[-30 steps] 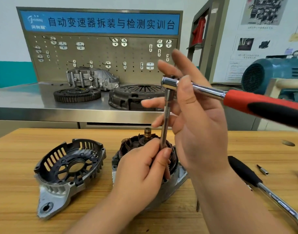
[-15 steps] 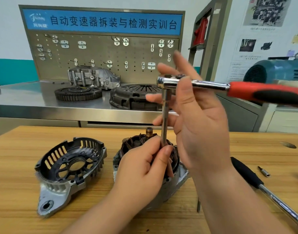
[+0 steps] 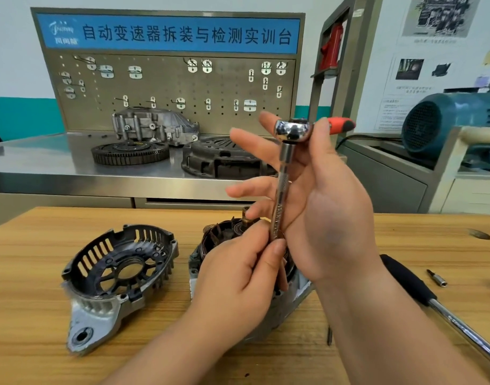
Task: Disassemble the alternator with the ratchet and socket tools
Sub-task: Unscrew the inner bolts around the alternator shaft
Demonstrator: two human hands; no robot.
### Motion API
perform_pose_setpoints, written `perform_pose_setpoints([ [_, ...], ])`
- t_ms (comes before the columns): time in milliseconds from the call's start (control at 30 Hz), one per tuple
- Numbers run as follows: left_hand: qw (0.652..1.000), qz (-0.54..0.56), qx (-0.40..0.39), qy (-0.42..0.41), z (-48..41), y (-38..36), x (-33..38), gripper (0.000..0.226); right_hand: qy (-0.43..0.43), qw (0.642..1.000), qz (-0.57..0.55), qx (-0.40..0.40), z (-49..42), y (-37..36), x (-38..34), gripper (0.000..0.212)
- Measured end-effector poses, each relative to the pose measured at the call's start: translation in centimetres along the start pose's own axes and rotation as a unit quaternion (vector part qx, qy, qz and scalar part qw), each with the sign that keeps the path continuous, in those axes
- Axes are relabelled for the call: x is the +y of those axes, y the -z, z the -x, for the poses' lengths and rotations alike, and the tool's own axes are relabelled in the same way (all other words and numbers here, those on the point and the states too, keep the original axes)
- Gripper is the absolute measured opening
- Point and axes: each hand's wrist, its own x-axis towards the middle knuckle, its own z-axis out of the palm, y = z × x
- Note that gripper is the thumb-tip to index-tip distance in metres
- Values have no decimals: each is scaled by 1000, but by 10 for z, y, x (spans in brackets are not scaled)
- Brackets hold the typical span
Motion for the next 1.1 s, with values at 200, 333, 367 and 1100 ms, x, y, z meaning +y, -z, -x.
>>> perform_pose_setpoints([
  [200,999,35,18,23,0,-2,0,35,121,989,77,38,3,-4,3,31],
  [333,1000,-6,8,1,-1,-2,-1,34,128,989,64,26,2,-5,1,43],
  [367,1000,-3,8,-6,-1,-1,-1,34,113,992,46,16,2,-6,2,45],
  [1100,1000,16,11,-10,-1,1,0,30,67,997,32,29,2,-4,-8,34],
])
